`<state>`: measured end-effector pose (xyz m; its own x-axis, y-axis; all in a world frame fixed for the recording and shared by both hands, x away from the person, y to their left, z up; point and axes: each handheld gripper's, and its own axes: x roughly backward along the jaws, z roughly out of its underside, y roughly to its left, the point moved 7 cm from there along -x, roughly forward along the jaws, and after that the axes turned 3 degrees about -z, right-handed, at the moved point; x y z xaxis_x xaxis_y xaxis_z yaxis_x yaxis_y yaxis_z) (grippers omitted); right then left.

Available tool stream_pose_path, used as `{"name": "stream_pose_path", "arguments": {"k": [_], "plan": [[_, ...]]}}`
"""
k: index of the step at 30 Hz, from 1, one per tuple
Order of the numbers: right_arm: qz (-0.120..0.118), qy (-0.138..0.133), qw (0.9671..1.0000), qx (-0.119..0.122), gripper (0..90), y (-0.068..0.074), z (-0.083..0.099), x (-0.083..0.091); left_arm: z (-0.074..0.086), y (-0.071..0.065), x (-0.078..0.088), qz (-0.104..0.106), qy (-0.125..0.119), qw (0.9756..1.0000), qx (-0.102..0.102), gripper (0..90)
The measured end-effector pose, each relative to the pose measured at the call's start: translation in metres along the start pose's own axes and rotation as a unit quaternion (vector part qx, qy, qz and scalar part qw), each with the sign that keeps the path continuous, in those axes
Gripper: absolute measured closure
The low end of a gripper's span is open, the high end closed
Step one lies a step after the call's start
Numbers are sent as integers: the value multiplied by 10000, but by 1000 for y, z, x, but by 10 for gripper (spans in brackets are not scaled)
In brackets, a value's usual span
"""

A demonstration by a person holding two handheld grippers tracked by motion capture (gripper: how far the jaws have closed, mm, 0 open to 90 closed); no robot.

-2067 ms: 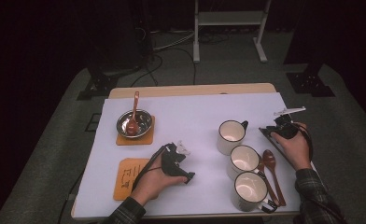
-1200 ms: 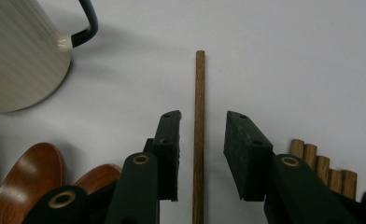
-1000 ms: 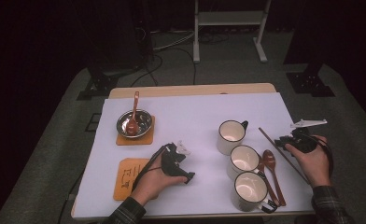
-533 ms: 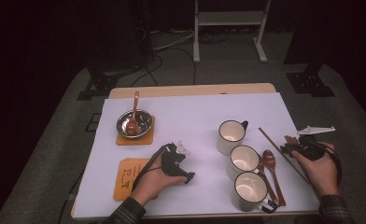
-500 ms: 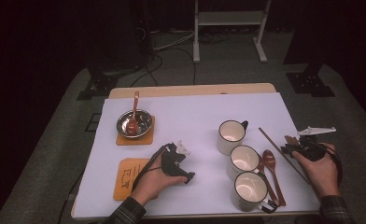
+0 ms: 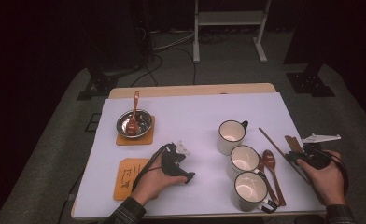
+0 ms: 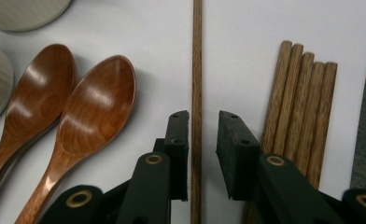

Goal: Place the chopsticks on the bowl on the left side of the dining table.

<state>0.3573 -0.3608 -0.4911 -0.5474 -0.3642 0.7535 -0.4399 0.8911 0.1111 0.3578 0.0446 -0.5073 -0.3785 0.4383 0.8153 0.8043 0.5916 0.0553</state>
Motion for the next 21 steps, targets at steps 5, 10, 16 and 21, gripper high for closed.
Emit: {"name": "stream_pose_path", "arguments": {"k": [5, 10, 16, 21], "plan": [[-18, 46, 10000, -24, 757, 0, 8, 1, 0, 0, 0, 1, 0, 10000, 1, 66], [-14, 115, 9999, 3, 782, 1, 12, 0, 0, 0, 0, 2, 0, 10000, 1, 67], [64, 143, 9999, 17, 827, 1, 13, -1, 0, 0, 0, 3, 0, 10000, 1, 67], [117, 150, 9998, 54, 846, 2, 13, -1, 0, 0, 0, 3, -1, 10000, 0, 67]]}}
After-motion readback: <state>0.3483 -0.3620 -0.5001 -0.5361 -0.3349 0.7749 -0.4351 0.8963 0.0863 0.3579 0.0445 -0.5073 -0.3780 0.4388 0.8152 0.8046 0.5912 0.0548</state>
